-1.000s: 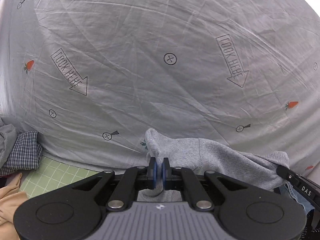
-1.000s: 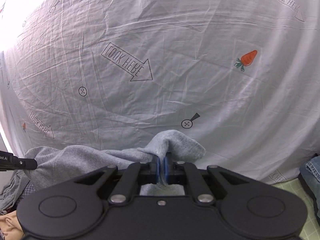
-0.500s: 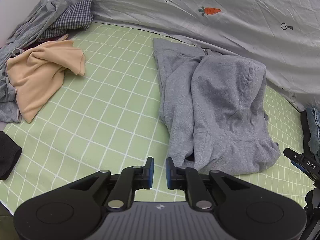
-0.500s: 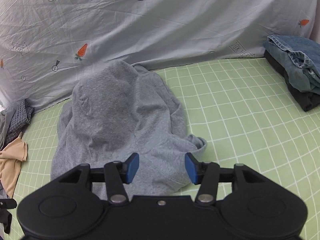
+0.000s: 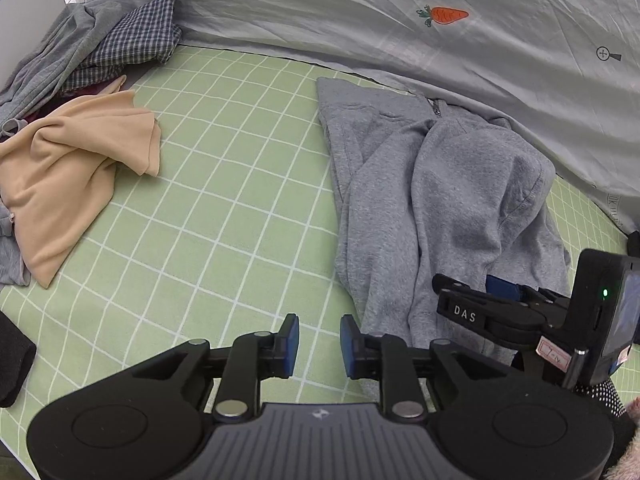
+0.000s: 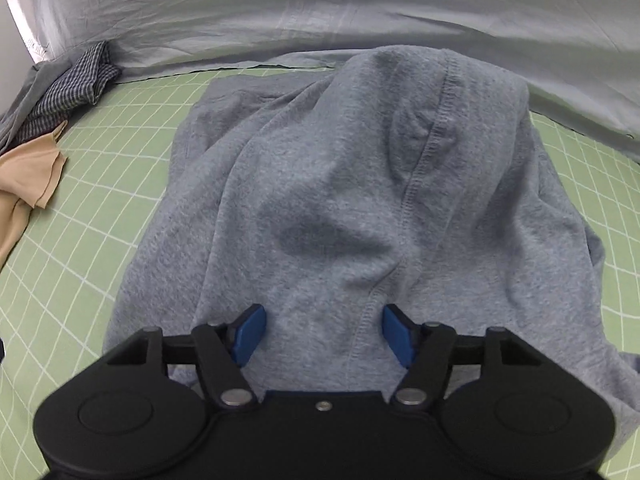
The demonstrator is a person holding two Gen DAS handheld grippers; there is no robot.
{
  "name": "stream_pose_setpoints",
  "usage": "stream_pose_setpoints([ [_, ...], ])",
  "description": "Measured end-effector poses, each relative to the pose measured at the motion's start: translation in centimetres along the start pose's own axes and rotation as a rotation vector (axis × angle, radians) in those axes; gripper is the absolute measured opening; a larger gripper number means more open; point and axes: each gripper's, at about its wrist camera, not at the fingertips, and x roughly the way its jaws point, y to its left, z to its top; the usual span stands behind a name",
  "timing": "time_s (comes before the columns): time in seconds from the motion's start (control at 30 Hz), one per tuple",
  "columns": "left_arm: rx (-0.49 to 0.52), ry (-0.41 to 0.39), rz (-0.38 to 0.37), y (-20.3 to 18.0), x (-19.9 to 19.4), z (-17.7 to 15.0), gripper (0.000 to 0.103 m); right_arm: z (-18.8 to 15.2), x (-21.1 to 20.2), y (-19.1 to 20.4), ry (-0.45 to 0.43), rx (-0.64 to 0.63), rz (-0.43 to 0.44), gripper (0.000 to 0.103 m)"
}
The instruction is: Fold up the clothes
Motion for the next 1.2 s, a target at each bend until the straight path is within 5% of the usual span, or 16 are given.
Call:
stream_pose_setpoints([
  [0.13, 0.017, 0.035, 0.005, 0.3, 1.8, 1.2, 0.027, -2.3, -1.8, -2.1, -0.022, -0.044, -0.016, 0.016],
  [0.37, 0.055, 0.02, 0.008, -0.5, 4.3, 4.8, 0.03, -6.1, -6.0, -10.4, -0.004, 0.013, -0.23, 0.012],
  [0.5, 0.076, -0.006, -0.001, -0.8, 5.6, 7.4, 0.036, -7.9, -7.0, -14.5, -0.012, 0.249, -0.274, 0.011],
  [0.57, 0.086, -0.016, -0.012, -0.9, 6.4, 8.6, 0.043, -8.9, -7.5, -16.5, -0.016, 0.367, -0.295, 0.014],
  [0.63, 0.103, -0.024, -0.027, -1.4, 7.3, 9.8, 0.053, -9.8, -7.9, -18.5, -0.02, 0.485, -0.315, 0.048],
  [0.7, 0.128, -0.019, -0.046, -2.5, 8.5, 10.3, 0.061, -10.7, -8.4, -20.5, -0.024, 0.603, -0.335, 0.065],
  [0.8, 0.172, 0.014, -0.076, -4.5, 10.8, 10.5, 0.065, -12.1, -9.1, -23.5, -0.029, 0.78, -0.364, 0.076],
  [0.97, 0.233, 0.072, -0.009, -6.8, 14.1, 9.7, 0.066, -14.2, -9.3, -25.8, -0.063, 1.032, -0.351, 0.077],
  [1.2, 0.235, 0.055, 0.018, -6.0, 14.2, 8.4, 0.06, -9.7, -6.2, -26.3, -0.059, 0.876, -0.341, 0.059],
])
